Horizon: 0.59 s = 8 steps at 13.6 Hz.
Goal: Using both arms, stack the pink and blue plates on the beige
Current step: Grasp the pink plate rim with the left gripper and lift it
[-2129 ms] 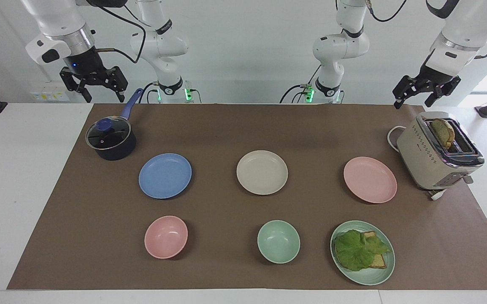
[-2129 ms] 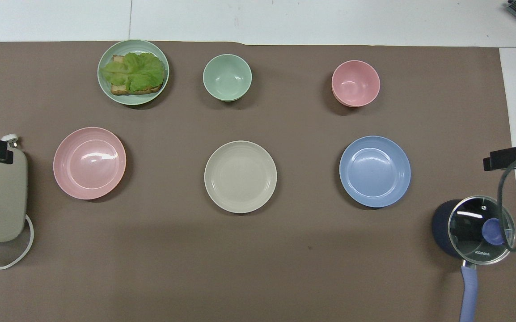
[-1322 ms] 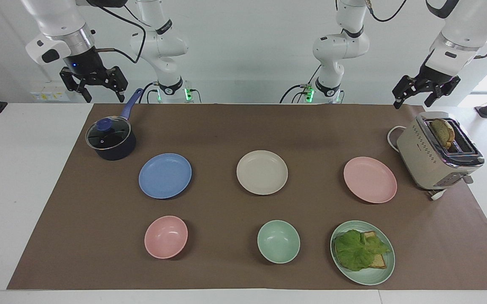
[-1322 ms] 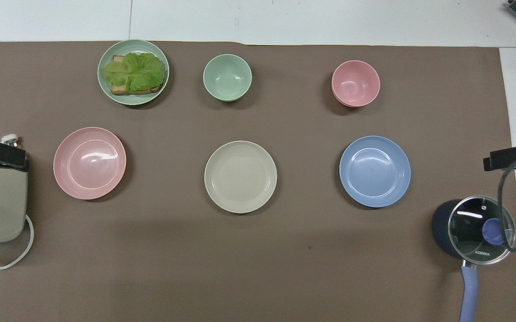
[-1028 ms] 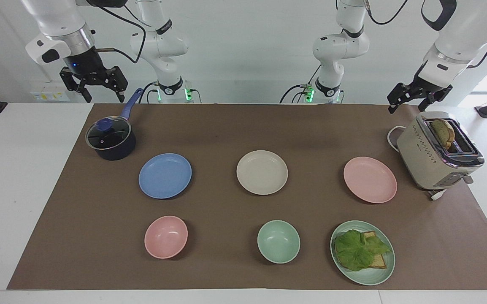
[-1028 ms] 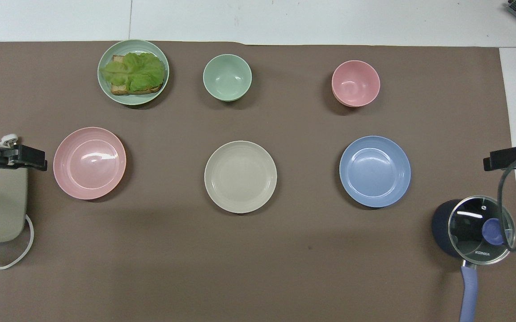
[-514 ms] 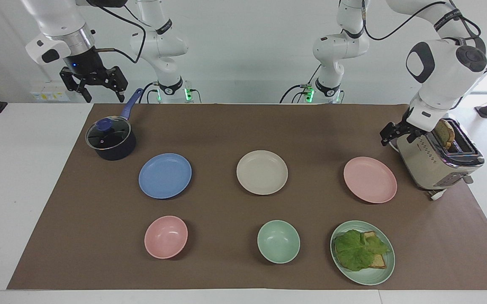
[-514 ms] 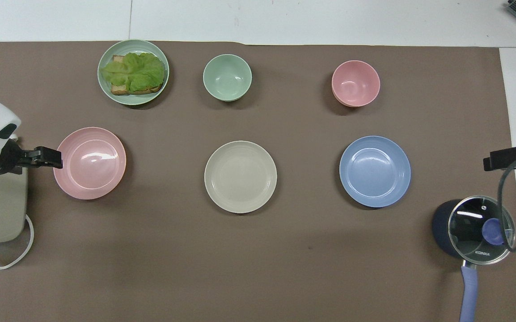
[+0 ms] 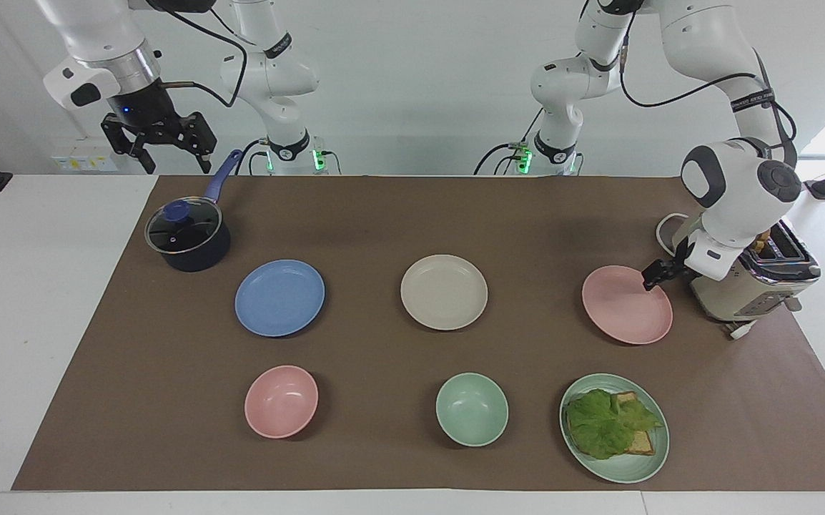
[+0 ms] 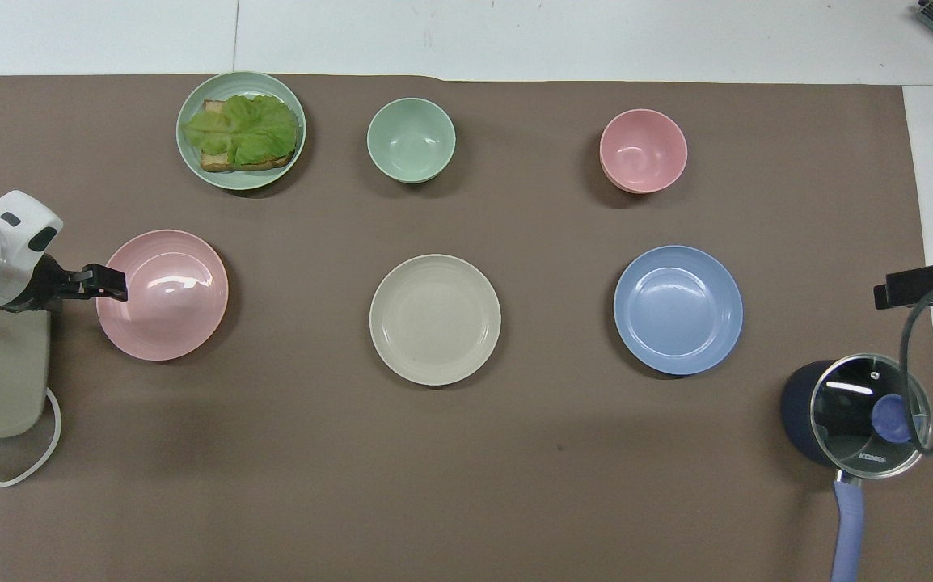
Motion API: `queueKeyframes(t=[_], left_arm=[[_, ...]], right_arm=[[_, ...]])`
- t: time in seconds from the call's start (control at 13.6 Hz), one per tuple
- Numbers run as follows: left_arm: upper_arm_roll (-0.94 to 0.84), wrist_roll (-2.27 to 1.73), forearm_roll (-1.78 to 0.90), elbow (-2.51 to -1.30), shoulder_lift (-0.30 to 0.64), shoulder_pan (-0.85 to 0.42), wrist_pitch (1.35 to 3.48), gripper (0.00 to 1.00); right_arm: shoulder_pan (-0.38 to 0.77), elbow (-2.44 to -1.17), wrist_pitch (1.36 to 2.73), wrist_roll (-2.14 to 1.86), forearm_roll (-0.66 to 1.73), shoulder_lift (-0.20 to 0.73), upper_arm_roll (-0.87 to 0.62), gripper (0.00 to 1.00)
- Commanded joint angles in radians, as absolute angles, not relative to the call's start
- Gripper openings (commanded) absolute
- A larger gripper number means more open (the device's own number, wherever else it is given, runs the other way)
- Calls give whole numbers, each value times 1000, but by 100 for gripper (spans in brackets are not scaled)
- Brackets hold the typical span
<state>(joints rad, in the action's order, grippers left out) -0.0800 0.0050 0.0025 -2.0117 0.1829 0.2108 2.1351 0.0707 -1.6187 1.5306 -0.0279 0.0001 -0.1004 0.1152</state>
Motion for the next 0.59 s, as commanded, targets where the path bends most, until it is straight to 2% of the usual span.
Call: queueKeyframes(t=[0.0, 0.51], left_arm=[[-89, 12, -8, -2039, 179, 229, 2167, 100], [-89, 3, -8, -2089, 222, 227, 2224, 100]], right_arm=[[64, -1643, 1534, -26, -3, -124, 109, 100], [64, -1643, 1534, -28, -3, -124, 109, 100]])
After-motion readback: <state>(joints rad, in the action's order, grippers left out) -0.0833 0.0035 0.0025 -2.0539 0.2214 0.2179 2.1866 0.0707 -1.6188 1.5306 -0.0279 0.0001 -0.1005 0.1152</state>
